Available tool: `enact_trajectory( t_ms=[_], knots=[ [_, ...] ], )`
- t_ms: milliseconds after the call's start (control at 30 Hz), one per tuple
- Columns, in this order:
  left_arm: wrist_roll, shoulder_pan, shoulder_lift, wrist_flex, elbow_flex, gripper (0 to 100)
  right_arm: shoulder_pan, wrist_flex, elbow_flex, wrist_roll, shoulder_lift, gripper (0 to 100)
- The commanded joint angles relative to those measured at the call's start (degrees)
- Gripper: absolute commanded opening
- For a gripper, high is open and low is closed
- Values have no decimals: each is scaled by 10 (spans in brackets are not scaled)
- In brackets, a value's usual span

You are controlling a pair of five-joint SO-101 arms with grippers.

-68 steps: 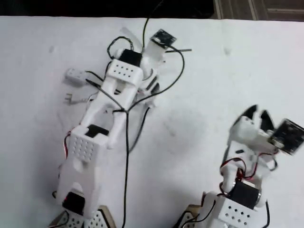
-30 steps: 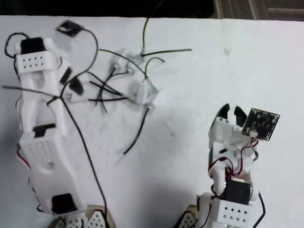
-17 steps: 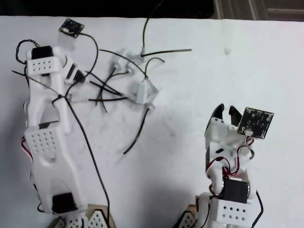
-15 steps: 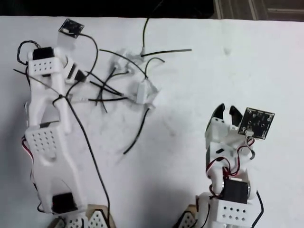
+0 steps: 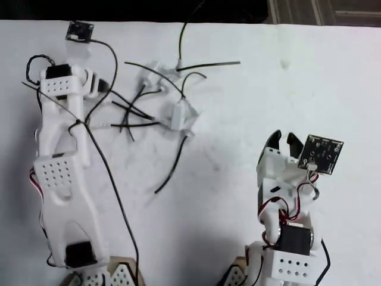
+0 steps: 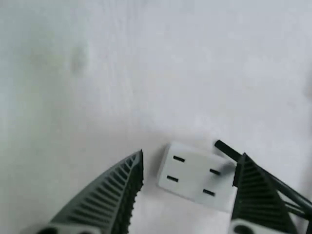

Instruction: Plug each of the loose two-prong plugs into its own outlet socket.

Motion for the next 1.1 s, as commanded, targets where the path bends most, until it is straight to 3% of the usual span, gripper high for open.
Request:
enact_trajectory(
  t_ms=[0,167,367,500,733,900,1067],
  knots=[
    [55,1,-4,-59,-15,295,-4,-2,-4,7,3,91],
    [98,4,28,-75,-20,293,-4,-2,-4,7,3,91],
    [18,0,63,-33,-20,234,-4,-1,-4,7,3,91],
    [-37,-3,62,33,-25,181,-4,-1,-4,7,3,91],
    [-47,-9,54,236,-133,24,-4,-1,-4,7,3,91],
    [-48,-6,58,391,-215,23,-4,-1,-4,7,3,91],
    [-54,-4,56,415,-184,23,-4,0,-4,7,0,91]
  ],
)
